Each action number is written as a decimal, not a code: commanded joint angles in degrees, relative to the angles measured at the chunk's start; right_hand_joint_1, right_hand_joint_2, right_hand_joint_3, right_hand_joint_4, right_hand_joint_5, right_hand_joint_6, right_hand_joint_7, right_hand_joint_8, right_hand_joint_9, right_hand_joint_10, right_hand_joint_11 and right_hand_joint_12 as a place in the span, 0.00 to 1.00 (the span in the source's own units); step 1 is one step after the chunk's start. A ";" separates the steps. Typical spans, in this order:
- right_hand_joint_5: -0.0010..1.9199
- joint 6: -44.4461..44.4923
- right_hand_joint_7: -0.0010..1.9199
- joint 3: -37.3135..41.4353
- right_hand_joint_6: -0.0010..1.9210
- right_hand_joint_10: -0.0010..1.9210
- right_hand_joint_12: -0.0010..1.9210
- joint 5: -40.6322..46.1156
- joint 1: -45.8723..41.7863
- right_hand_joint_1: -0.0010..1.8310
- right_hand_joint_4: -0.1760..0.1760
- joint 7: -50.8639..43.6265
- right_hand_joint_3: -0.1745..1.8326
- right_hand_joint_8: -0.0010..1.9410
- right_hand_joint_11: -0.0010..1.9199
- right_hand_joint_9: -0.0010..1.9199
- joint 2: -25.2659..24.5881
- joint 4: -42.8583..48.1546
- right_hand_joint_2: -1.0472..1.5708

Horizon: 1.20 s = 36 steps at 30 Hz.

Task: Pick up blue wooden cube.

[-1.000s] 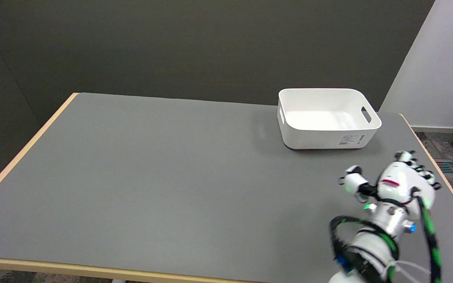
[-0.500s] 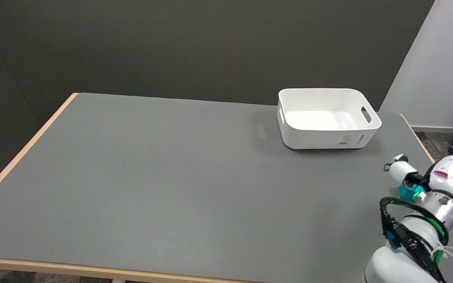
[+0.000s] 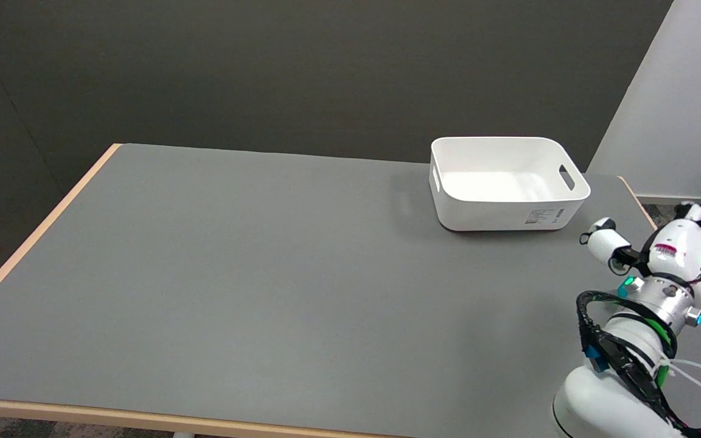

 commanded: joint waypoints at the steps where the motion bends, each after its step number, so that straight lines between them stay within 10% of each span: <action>1: 0.12 2.93 0.20 4.86 0.26 0.55 0.76 16.91 -0.96 0.32 0.12 0.25 0.50 0.36 0.11 0.16 -1.52 6.05 0.67; 36: 0.11 -1.05 0.19 4.77 0.26 0.54 0.77 20.13 0.51 0.31 0.11 3.35 0.50 0.35 0.12 0.16 -0.67 10.57 0.66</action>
